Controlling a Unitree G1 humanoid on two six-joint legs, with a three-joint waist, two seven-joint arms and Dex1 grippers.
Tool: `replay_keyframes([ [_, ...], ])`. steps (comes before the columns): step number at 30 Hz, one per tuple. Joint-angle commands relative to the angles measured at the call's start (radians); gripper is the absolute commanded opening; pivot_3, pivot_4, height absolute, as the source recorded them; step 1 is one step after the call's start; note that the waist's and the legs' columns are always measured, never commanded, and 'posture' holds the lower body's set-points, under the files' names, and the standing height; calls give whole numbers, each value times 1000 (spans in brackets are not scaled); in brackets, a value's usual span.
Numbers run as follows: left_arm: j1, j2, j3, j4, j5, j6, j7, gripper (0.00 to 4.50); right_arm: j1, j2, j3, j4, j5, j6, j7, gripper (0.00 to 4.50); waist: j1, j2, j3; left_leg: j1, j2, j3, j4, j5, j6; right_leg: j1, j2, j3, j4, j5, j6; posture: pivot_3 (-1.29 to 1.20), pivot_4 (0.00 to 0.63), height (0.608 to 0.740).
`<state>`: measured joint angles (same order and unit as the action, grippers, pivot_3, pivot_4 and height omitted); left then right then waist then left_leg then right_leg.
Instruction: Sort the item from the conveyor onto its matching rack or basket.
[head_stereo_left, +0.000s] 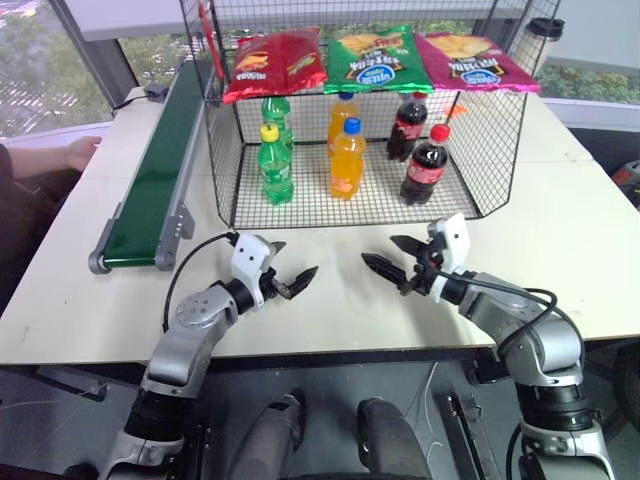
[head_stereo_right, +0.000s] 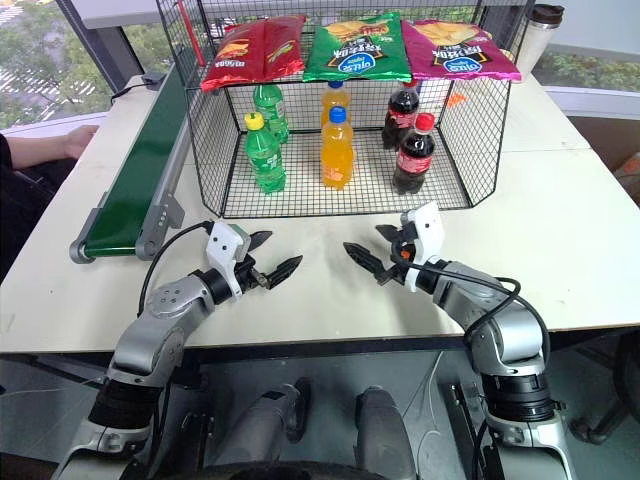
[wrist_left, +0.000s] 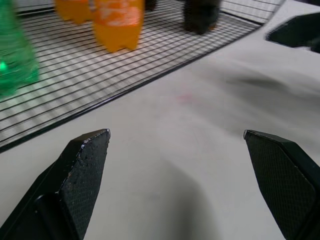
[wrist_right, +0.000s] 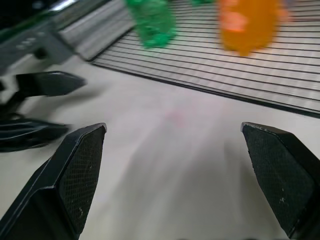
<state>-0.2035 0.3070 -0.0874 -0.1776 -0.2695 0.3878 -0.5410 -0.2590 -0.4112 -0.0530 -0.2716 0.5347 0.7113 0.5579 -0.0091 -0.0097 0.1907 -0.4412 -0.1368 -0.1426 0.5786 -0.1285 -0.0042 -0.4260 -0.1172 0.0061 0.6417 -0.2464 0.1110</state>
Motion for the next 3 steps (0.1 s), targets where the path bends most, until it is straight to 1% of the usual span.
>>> replay_keyframes([
  [1, 5, -2, 29, -38, -24, 8, 7, 4500, -11, 14, 18, -29, -4, -20, -3, 4468, 0, 0, 0, 0, 0, 0, 0, 0, 0, 0, 0, 0, 0, 0, 0, 0, 150, 738],
  [3, 14, 3, 31, -39, -11, -13, 9, 4500, -19, 19, 23, -14, -10, -28, -3, 4468, -1, 0, 0, 0, 0, 0, 0, 0, 0, 0, 0, 0, -1, 0, 0, 0, 150, 738],
])
